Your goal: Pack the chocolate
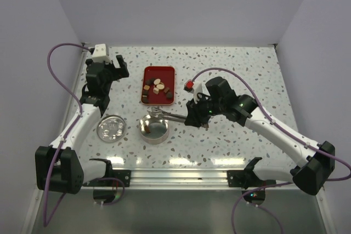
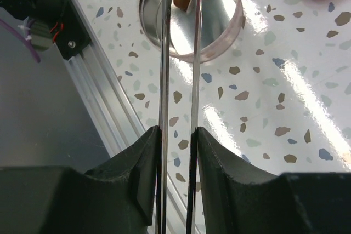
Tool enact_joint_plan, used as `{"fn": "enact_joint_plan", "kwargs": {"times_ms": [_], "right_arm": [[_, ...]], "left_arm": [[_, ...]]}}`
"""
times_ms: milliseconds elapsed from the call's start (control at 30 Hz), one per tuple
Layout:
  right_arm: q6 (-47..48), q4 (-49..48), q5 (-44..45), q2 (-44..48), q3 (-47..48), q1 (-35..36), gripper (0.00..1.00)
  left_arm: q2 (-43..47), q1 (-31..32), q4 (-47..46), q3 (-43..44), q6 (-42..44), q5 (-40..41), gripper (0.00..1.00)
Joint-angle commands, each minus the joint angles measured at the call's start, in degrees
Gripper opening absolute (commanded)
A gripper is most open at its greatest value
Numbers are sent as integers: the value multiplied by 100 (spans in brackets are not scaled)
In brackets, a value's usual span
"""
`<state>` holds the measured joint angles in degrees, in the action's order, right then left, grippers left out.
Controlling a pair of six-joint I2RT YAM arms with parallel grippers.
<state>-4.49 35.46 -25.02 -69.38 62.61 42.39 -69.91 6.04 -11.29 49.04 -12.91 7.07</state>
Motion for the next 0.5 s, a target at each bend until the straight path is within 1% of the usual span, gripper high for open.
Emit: {"fn": "enact_joint_plan", "kwargs": {"times_ms": [0,100,233,400,467], "right_arm": [[-183,-513,515,-57,94,24,35],[-289,-944,777,-250,120,15,35],[-158,-1470,1183,-698,286,-3,35],[71,-1744,1306,-1488,646,-64,35],[124,-1867,1394,-1648,708,-99,35]], "left_arm": [[-32,20,-154,80,7,58,100],[-23,20,-146,80,-1,58,100],[4,20,-146,80,7,58,100],[39,20,-137,80,7,49,100],[47,20,-128,80,7,75,100]]}}
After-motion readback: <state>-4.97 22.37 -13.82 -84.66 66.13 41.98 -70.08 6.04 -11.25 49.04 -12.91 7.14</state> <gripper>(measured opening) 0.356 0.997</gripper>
